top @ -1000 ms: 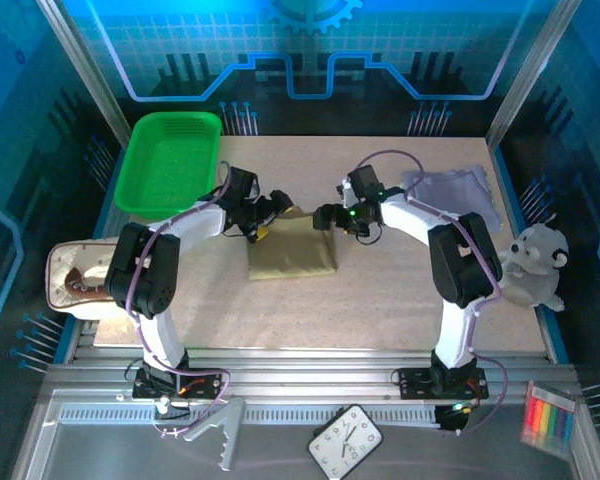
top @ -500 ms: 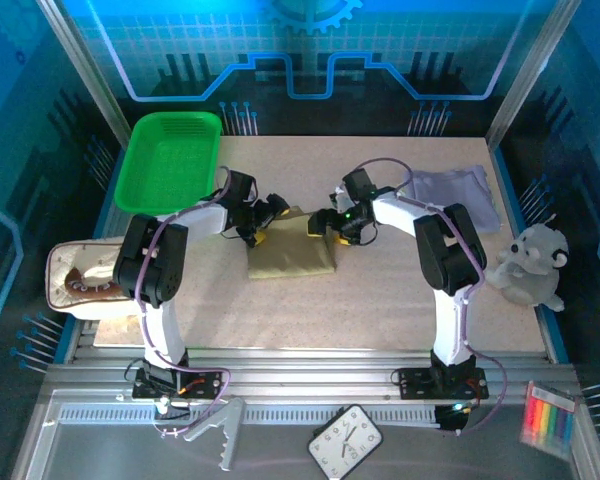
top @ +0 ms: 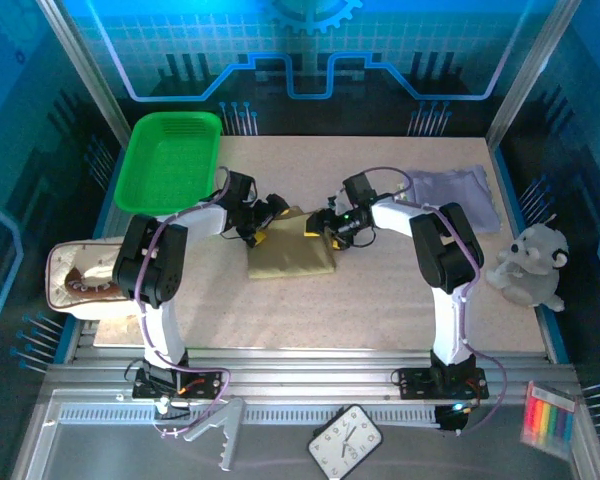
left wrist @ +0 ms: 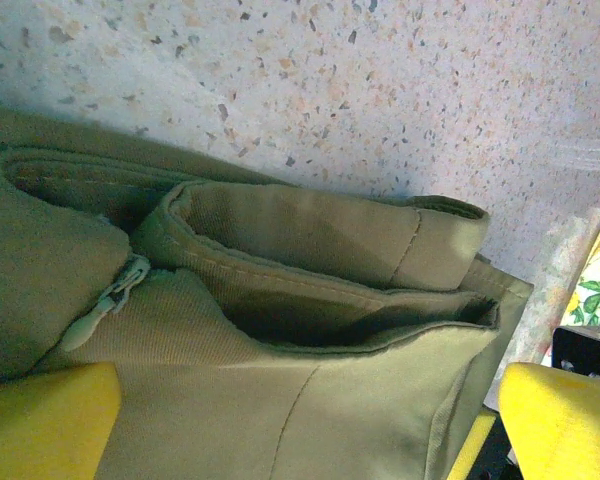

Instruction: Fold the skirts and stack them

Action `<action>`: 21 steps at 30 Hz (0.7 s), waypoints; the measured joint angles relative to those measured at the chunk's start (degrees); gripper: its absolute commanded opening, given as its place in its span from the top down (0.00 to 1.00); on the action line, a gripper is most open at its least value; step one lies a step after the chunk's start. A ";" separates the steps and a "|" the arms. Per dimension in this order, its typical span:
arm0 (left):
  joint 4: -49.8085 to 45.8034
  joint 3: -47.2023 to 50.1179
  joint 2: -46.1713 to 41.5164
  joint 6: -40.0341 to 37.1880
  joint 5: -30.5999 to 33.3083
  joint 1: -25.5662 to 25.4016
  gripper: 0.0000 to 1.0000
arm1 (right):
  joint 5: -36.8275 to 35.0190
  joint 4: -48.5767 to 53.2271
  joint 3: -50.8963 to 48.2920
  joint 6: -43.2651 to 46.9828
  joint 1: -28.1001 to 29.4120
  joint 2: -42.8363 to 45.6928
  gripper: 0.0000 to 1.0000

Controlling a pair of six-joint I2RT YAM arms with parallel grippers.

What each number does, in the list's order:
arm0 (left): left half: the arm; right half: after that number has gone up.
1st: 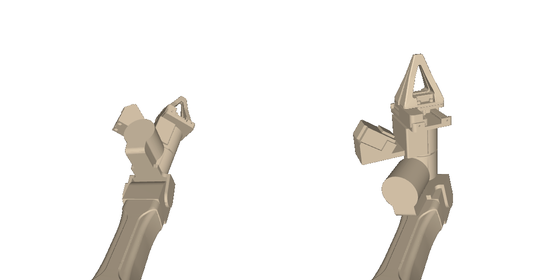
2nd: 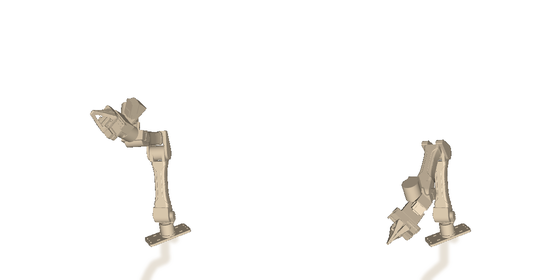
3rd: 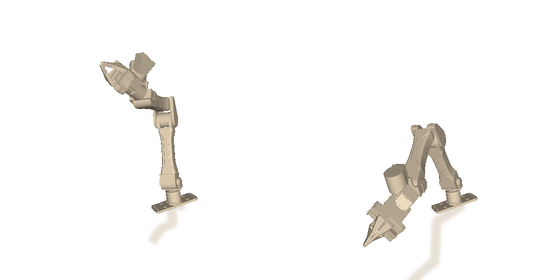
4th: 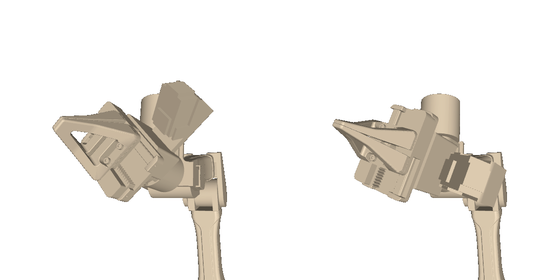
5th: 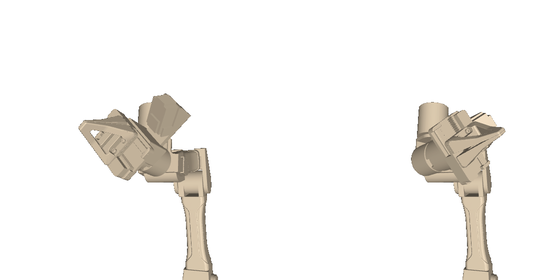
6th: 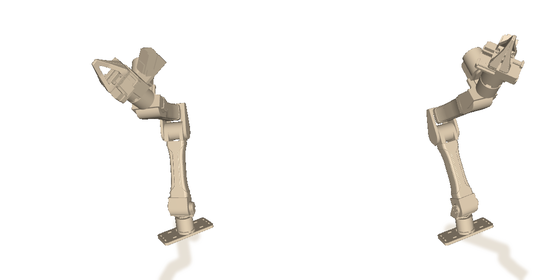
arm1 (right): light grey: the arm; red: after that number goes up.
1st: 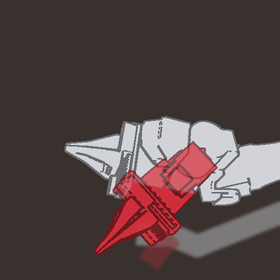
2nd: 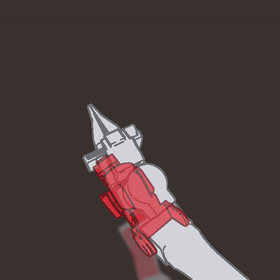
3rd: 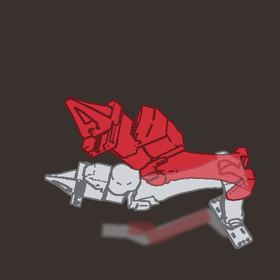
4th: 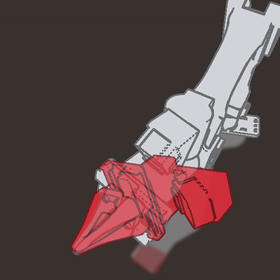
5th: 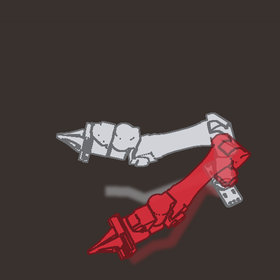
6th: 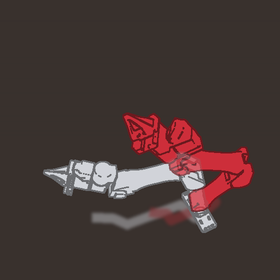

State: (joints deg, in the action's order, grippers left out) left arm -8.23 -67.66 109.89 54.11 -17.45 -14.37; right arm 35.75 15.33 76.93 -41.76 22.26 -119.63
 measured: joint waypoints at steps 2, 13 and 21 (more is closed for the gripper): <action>0.24 0.20 0.00 0.00 -0.04 0.04 0.01 | 0.28 -1.38 -0.72 -1.05 -0.11 0.00 0.33; 2.75 1.73 -0.61 0.59 -2.03 0.72 0.01 | 2.05 -10.75 -4.15 -4.90 -0.59 -1.86 0.85; -0.15 1.14 -3.32 -2.01 -4.55 0.72 0.01 | -0.09 -9.64 -4.07 -2.03 -0.04 -2.19 1.00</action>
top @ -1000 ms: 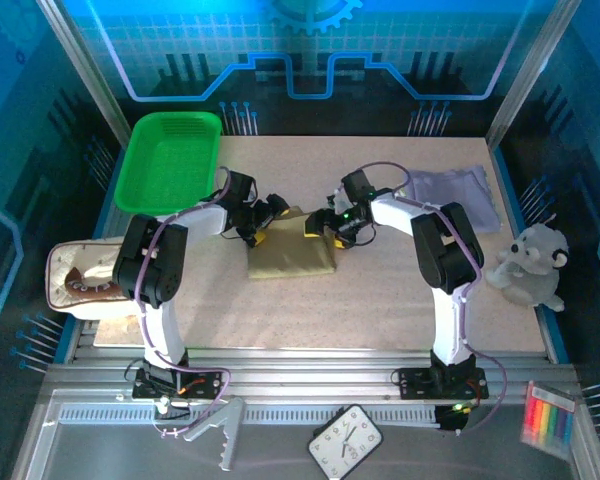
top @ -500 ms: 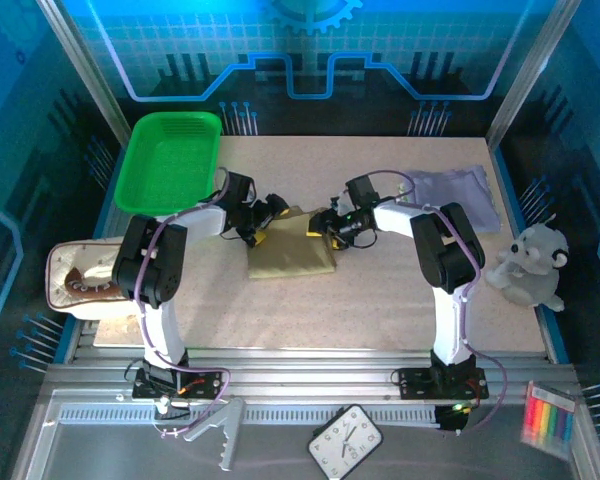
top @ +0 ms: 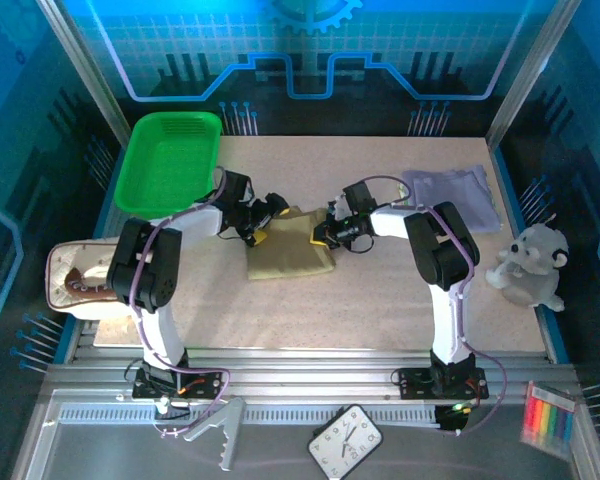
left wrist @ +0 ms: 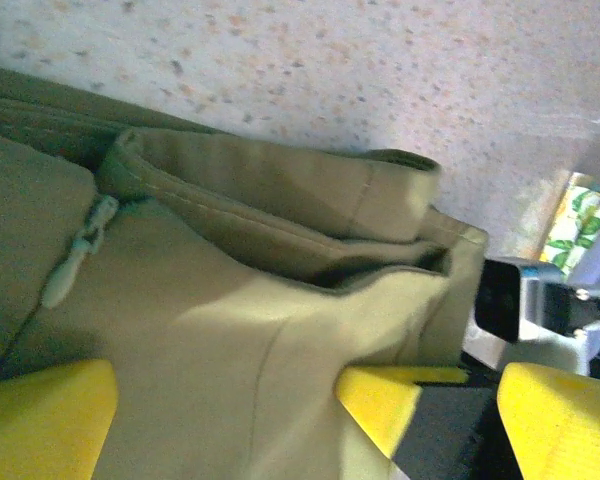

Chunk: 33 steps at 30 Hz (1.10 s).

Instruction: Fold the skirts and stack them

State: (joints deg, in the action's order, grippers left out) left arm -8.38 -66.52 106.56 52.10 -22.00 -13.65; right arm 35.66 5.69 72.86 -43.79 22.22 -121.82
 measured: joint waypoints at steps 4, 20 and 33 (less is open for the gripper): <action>-1.51 -3.30 0.02 -1.66 -0.17 0.07 0.01 | -0.98 0.90 0.26 0.98 0.15 0.24 1.00; -2.32 -10.88 10.34 -4.07 -1.51 1.29 0.01 | -7.08 11.10 5.49 5.35 1.36 0.46 1.00; -3.32 -6.69 4.37 -5.42 -0.28 1.57 0.01 | -11.52 19.06 9.18 8.52 1.46 0.46 1.00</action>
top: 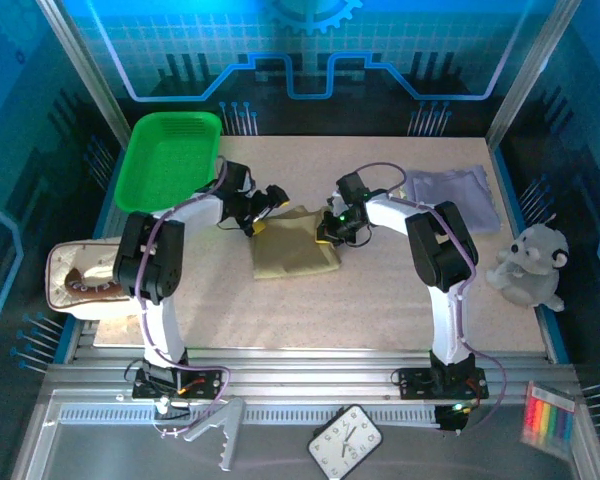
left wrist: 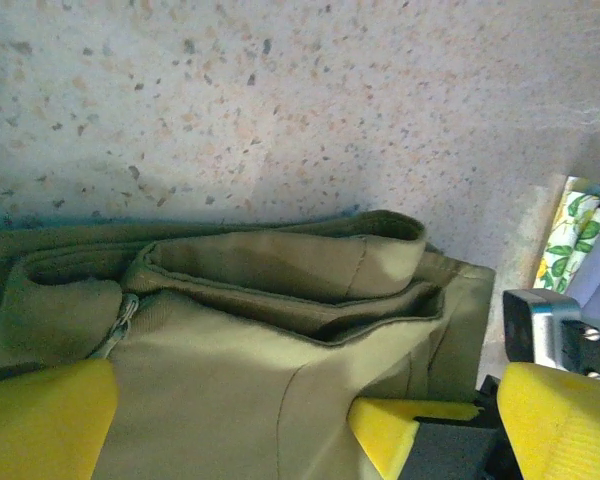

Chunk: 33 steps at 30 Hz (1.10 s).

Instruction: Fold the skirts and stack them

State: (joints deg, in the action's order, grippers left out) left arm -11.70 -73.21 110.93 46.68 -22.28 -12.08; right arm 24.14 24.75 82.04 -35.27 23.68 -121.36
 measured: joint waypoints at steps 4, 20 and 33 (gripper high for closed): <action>0.20 1.27 0.15 -0.04 0.24 0.11 0.01 | -0.98 2.29 1.22 0.76 0.04 0.00 1.00; -2.84 6.93 -9.84 0.98 4.02 0.37 0.01 | -22.23 24.33 16.50 11.47 1.40 0.94 1.00; -4.07 8.74 -12.79 2.25 6.45 1.60 0.01 | -54.55 45.90 33.99 30.93 -2.58 0.94 1.00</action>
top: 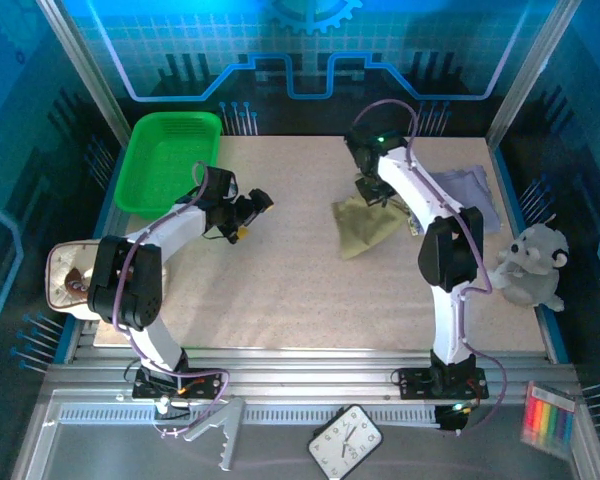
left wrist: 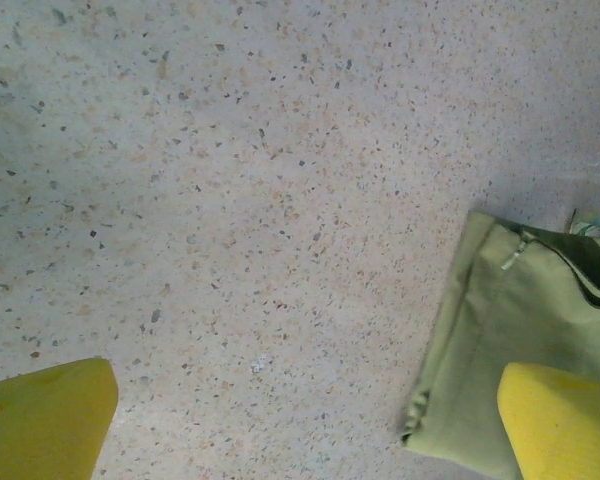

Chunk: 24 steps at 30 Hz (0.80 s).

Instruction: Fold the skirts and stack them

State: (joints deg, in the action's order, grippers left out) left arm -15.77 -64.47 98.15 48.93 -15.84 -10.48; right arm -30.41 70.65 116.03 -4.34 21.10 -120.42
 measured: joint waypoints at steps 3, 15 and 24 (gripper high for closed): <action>-0.24 -0.02 0.50 0.46 -0.02 0.00 0.01 | -3.58 0.79 0.33 3.15 -1.92 0.00 1.00; -0.87 -0.09 2.10 1.14 -0.02 0.00 0.01 | -5.60 3.52 10.78 10.12 -5.33 -1.01 1.00; -1.18 -1.01 2.99 2.14 -0.04 0.00 0.01 | -3.89 8.57 19.69 10.16 -6.45 -2.08 1.00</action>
State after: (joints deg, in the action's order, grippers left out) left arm -16.95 -65.47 101.14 51.07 -15.88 -10.48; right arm -34.30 79.22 135.72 5.82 14.66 -122.50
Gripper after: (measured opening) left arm 0.990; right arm 0.097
